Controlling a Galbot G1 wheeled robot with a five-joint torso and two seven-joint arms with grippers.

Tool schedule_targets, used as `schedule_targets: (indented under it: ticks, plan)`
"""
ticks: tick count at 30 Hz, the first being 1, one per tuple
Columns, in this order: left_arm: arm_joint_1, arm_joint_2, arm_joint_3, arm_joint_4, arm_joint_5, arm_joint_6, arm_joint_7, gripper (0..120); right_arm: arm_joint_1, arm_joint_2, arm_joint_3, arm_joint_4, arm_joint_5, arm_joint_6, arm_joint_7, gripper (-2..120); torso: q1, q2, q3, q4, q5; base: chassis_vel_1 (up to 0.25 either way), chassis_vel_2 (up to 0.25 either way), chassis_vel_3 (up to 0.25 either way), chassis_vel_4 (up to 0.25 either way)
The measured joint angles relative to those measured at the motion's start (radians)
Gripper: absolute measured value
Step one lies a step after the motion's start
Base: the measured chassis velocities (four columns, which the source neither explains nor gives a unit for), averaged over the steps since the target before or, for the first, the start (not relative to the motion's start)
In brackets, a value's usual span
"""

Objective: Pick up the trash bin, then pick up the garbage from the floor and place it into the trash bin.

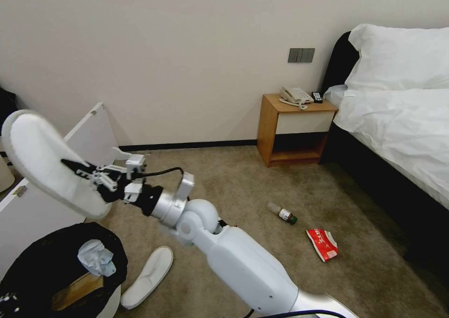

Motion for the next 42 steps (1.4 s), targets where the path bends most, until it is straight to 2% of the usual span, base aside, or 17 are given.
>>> schedule_targets:
  ticks: [11,36,38,39,41,42]
  plan:
    - [-0.006,-0.023,0.025,-0.032,0.016,0.0,-0.007,3,-0.017,-0.005,-0.095,-0.057,0.001,0.006,-0.014,0,0.0,0.0,0.0,0.0004,0.0001,0.0,0.0,0.0,0.0]
    - [-0.005,-0.031,0.031,-0.048,0.008,0.0,-0.015,3,-0.045,-0.009,-0.162,-0.192,-0.025,0.067,-0.037,0,0.0,0.0,0.0,0.0004,0.0002,0.0,0.0,0.0,0.0]
    - [-0.004,-0.031,0.031,-0.049,0.008,0.0,-0.015,3,-0.045,-0.009,-0.167,-0.2,-0.027,0.073,-0.029,7,0.0,0.0,0.0,0.0003,0.0002,0.0,0.0,0.0,0.0]
    - [-0.004,-0.031,0.031,-0.049,0.008,0.0,-0.015,3,-0.045,-0.009,-0.167,-0.2,-0.027,0.073,-0.029,7,0.0,0.0,0.0,0.0003,0.0002,0.0,0.0,0.0,0.0]
    - [-0.005,-0.03,0.031,-0.049,0.007,0.0,-0.015,3,-0.045,-0.009,-0.185,-0.205,-0.03,0.082,-0.017,19,0.0,0.0,0.0,0.0005,0.0002,0.0,0.0,0.0,0.0]
    - [-0.005,-0.03,0.031,-0.049,0.007,0.0,-0.015,3,-0.045,-0.009,-0.185,-0.205,-0.03,0.082,-0.017,19,0.0,0.0,0.0,0.0005,0.0002,0.0,0.0,0.0,0.0]
